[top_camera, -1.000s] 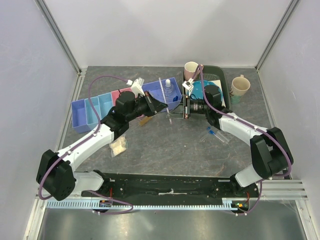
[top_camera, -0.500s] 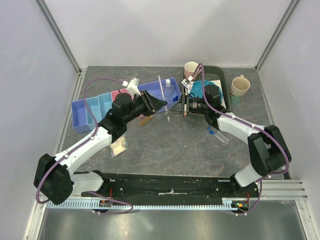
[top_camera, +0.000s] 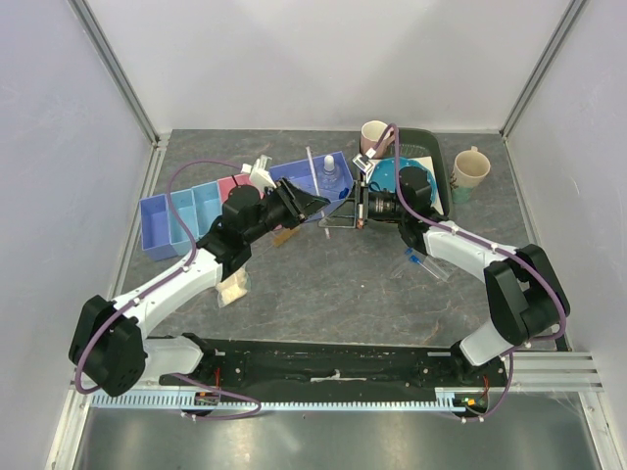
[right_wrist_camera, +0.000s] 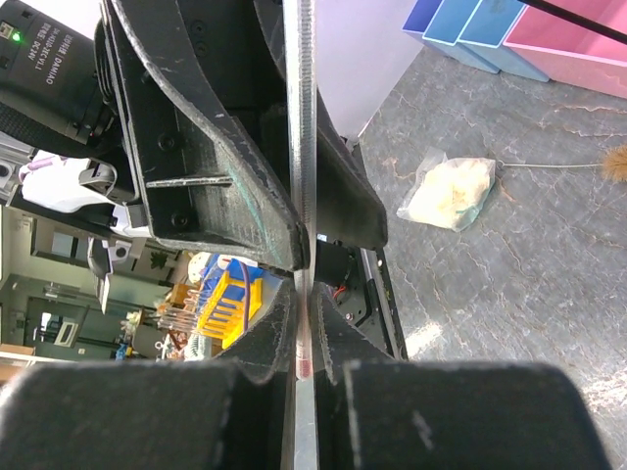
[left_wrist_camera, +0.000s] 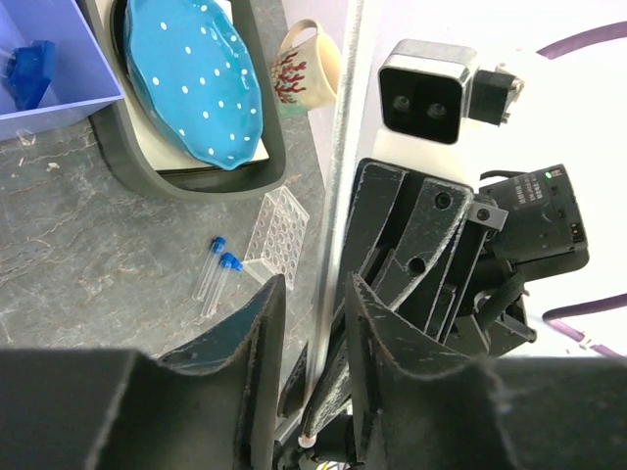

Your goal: Organize the chemistry lab equipment

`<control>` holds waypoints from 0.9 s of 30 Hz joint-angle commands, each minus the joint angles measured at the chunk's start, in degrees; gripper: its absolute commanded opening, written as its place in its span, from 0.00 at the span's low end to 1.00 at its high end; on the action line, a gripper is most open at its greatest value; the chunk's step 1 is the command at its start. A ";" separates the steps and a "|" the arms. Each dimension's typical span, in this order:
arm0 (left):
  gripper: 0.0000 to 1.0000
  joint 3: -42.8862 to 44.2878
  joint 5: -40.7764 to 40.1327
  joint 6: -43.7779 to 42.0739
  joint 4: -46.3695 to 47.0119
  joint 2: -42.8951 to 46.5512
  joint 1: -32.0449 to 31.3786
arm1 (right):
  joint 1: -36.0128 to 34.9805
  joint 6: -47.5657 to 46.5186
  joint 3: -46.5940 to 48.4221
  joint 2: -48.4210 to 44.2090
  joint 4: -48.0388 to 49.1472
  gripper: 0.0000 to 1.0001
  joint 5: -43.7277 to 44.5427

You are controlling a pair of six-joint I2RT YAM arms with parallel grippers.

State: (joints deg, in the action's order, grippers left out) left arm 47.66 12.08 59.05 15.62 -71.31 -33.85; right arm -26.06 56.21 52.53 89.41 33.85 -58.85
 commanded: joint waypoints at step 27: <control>0.02 0.68 3.66 -24.22 -34.47 14.26 16.77 | -0.74 -49.08 11.19 -1.95 -40.51 0.67 -1.97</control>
State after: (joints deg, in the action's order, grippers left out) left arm 47.35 13.74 46.68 -6.35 -59.40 -22.11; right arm -26.76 19.59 61.67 89.30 3.49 -61.23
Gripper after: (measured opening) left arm 0.045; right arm 0.668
